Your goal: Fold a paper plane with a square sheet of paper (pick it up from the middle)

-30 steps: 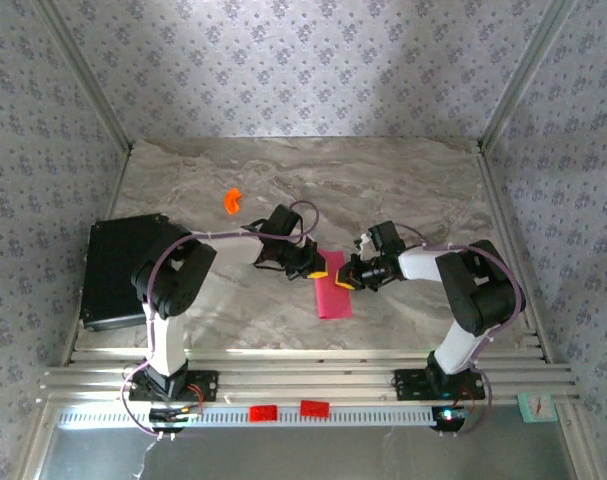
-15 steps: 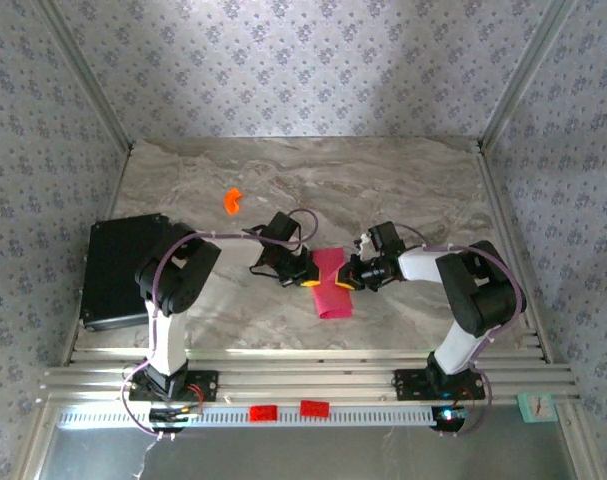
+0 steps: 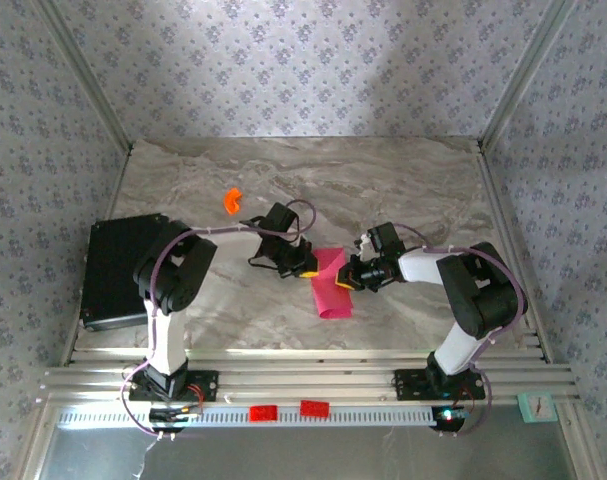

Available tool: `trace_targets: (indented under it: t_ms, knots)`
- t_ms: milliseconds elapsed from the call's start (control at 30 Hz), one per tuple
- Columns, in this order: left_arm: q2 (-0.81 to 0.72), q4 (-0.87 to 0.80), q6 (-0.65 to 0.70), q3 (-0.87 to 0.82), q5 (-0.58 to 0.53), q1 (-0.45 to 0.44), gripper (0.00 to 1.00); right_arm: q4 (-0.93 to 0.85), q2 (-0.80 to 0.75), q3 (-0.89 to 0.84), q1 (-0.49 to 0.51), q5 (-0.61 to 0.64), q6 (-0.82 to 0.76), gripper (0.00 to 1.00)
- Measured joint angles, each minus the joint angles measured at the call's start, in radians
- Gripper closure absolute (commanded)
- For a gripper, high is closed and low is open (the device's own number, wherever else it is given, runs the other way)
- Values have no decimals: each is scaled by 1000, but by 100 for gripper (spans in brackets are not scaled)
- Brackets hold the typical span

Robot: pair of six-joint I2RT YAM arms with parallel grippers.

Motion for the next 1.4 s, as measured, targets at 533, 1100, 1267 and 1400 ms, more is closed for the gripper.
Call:
trace_targets:
  t_ms: [533,1100,1267,1400]
  knots:
    - [19,-67,71,30,-37,25,100,35,-7,-20,0,0,11,100]
    - [71,-5,77,67,-31,16,100,55,-12,-34,0,1,26,100]
    - [73,13,51,69,-36,32,100,69,-17,-43,0,2,31,100]
    - [74,35,17,69,-51,51,100,82,-22,-52,0,5,34,100]
